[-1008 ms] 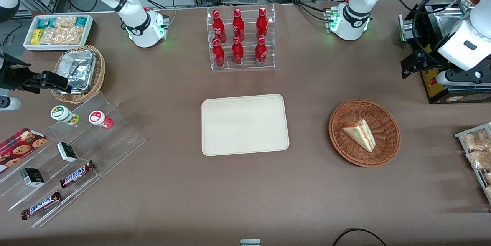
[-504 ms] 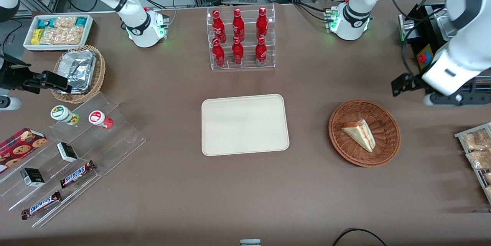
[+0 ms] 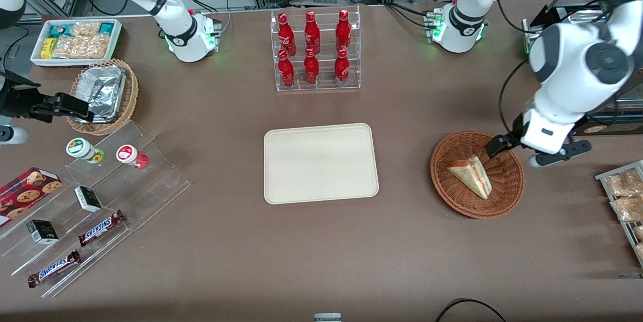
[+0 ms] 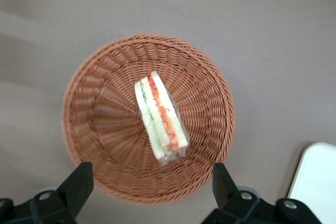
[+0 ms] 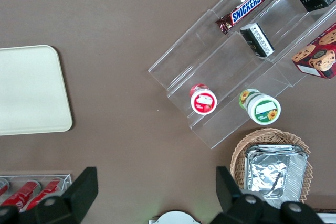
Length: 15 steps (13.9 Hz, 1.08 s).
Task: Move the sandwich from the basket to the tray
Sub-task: 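Move the left gripper over the sandwich in the wicker basket, then lower the left gripper and close it on the wrapped sandwich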
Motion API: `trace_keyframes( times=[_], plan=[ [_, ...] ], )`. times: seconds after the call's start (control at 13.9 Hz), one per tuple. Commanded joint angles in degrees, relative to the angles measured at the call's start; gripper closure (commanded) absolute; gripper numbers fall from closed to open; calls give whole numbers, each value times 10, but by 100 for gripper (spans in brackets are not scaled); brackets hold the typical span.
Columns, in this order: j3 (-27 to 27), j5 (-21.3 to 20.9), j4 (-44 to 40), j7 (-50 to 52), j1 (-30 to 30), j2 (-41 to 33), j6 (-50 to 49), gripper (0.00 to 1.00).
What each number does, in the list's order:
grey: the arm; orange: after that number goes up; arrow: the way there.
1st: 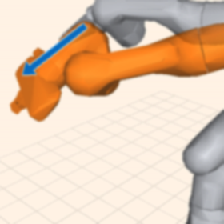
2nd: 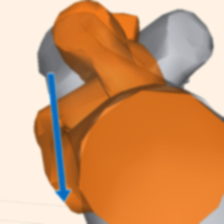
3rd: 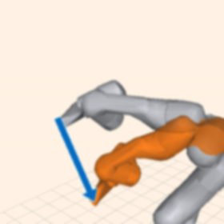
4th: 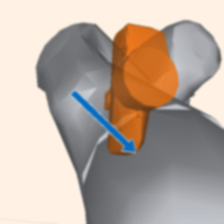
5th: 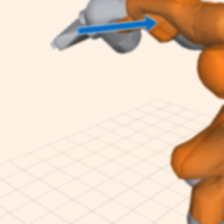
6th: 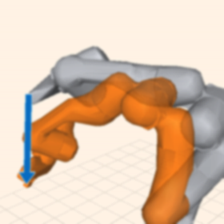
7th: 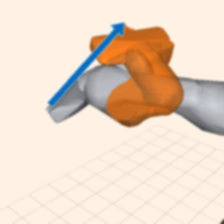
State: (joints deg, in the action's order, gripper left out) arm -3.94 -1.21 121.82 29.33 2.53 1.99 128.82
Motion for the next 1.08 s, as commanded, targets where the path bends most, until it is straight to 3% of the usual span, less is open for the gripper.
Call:
trace_keyframes(
  times=[0.0,0.65,1.01],
  plan=[
    [-12,-9,32,97,6,16,50,0],
    [-19,-10,32,169,10,104,122,0],
    [-17,-17,36,169,8,118,130,1]
  ],
)
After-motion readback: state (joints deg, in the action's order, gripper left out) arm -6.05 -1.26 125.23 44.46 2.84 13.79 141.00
